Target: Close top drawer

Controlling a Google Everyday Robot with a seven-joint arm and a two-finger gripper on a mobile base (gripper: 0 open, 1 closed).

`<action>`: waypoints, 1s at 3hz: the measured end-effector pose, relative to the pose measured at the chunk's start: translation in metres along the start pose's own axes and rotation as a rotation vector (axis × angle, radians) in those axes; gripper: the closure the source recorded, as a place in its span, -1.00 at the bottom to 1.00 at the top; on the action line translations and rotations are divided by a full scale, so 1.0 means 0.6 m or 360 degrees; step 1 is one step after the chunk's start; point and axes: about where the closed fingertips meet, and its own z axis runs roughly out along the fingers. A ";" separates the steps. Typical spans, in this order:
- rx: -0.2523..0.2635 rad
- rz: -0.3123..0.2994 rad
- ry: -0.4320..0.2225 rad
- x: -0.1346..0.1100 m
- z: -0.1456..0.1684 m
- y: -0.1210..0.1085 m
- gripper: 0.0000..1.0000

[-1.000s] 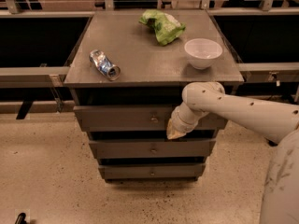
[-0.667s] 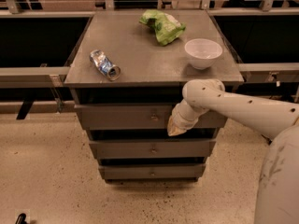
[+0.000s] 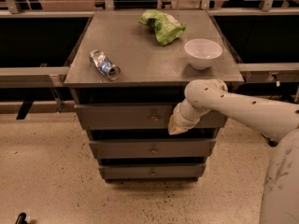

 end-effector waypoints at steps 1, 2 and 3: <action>0.0000 0.0000 0.0000 -0.001 0.000 0.001 1.00; -0.0017 0.0001 0.0005 -0.014 -0.007 0.041 1.00; -0.0023 0.0036 -0.0044 -0.031 -0.009 0.101 1.00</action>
Offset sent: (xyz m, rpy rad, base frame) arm -0.0830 0.0026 0.0007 -0.0188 0.0239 0.0011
